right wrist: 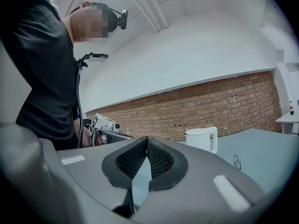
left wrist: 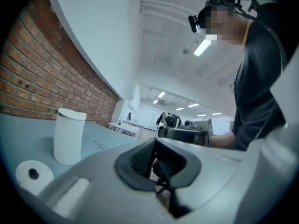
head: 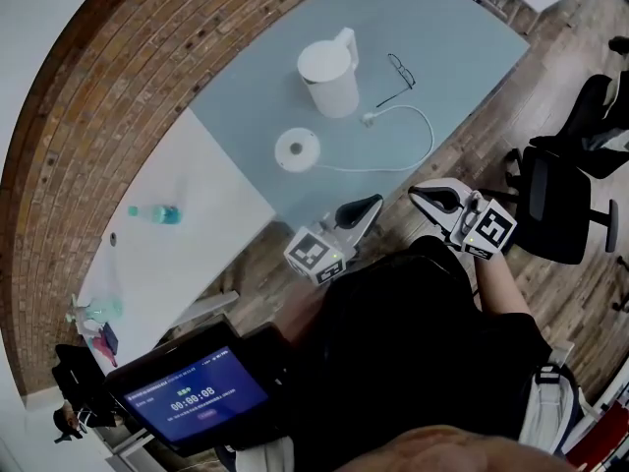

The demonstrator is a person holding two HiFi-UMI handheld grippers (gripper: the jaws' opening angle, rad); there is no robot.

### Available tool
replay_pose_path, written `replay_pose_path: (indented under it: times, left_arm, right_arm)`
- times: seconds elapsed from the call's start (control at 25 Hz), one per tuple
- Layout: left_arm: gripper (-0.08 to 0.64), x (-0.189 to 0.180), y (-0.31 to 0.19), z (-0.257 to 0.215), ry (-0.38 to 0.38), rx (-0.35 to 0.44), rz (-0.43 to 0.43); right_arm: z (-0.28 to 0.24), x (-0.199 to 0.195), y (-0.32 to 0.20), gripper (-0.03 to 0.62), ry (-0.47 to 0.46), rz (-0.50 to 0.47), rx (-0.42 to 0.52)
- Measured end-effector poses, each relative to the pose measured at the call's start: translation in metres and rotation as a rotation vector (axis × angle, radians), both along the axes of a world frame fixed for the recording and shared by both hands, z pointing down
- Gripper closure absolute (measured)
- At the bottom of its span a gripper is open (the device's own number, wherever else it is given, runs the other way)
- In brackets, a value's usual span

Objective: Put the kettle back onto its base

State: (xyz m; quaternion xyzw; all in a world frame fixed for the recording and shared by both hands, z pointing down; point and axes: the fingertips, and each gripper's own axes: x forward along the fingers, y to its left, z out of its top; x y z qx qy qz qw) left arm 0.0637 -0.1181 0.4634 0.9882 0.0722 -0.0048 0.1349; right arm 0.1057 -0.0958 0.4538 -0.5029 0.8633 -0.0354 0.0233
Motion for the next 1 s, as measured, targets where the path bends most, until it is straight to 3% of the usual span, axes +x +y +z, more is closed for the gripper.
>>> replay_pose_path:
  times: [0.32,0.84,1.0]
  left_arm:
    - [0.555,0.018,-0.033,0.002,-0.016,-0.020,-0.103]
    - [0.555,0.073,-0.102,-0.004,-0.029,-0.030,-0.451]
    - [0.555,0.094,-0.113,-0.005,-0.040,-0.003,-0.516]
  right_arm:
    - [0.005,0.028,-0.038,0.586,-0.004,-0.074,-0.003]
    - [-0.009,0.106,-0.133,0.586,0.051,-0.340,0.056]
    - [-0.011,0.129,-0.146,0.586,0.051,-0.399,0.066]
